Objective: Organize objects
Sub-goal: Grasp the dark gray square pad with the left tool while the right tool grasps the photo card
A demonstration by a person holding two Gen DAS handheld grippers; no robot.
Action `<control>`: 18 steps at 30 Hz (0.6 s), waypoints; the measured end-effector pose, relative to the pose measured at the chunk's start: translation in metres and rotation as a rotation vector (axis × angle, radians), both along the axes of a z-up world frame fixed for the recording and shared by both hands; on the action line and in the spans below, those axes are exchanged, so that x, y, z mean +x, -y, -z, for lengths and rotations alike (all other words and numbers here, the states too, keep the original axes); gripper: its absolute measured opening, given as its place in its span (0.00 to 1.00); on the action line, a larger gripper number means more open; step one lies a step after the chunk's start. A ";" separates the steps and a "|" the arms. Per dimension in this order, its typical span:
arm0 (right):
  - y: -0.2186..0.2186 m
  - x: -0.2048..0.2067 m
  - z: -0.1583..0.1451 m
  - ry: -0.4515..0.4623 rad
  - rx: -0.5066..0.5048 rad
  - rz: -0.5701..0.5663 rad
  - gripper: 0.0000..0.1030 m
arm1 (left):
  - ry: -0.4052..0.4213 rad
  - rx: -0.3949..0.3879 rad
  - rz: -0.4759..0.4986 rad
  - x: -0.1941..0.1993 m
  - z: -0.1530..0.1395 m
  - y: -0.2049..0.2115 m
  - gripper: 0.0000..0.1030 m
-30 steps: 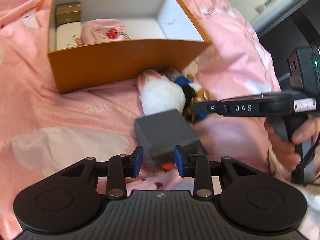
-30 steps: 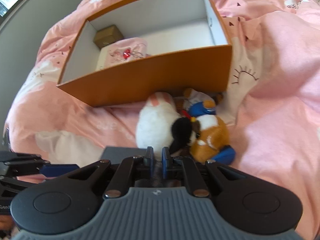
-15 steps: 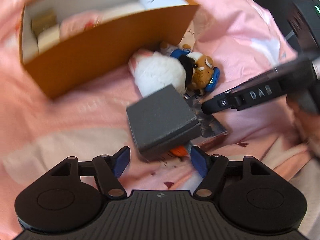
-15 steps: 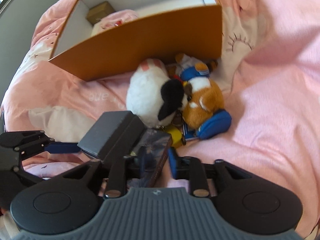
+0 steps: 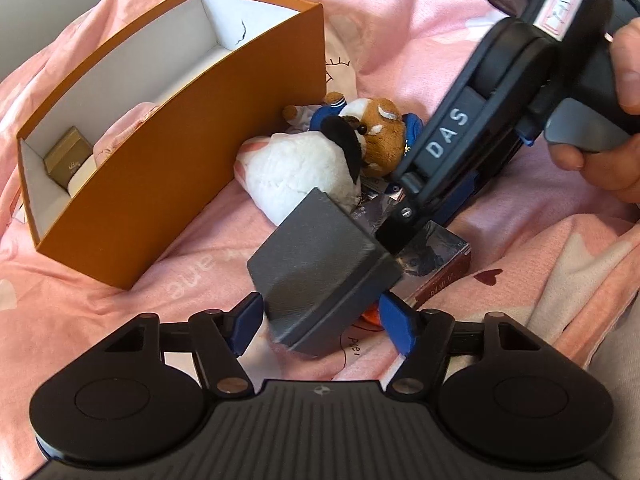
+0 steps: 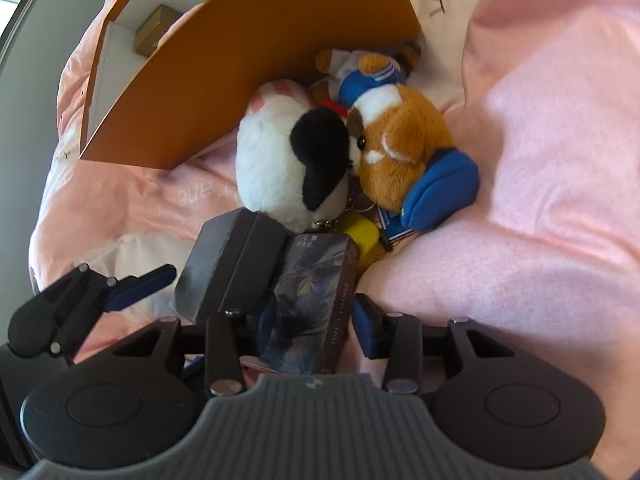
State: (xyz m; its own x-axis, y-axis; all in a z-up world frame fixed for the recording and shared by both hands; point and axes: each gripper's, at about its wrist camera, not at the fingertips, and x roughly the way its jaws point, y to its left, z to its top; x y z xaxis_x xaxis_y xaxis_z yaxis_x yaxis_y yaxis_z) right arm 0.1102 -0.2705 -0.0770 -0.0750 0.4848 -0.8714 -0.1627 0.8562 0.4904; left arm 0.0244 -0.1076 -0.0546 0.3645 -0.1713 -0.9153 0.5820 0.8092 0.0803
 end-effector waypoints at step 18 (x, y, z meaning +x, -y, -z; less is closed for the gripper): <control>0.003 0.000 0.015 -0.090 0.114 0.087 0.34 | 0.047 -0.100 -0.159 0.007 -0.009 -0.028 0.44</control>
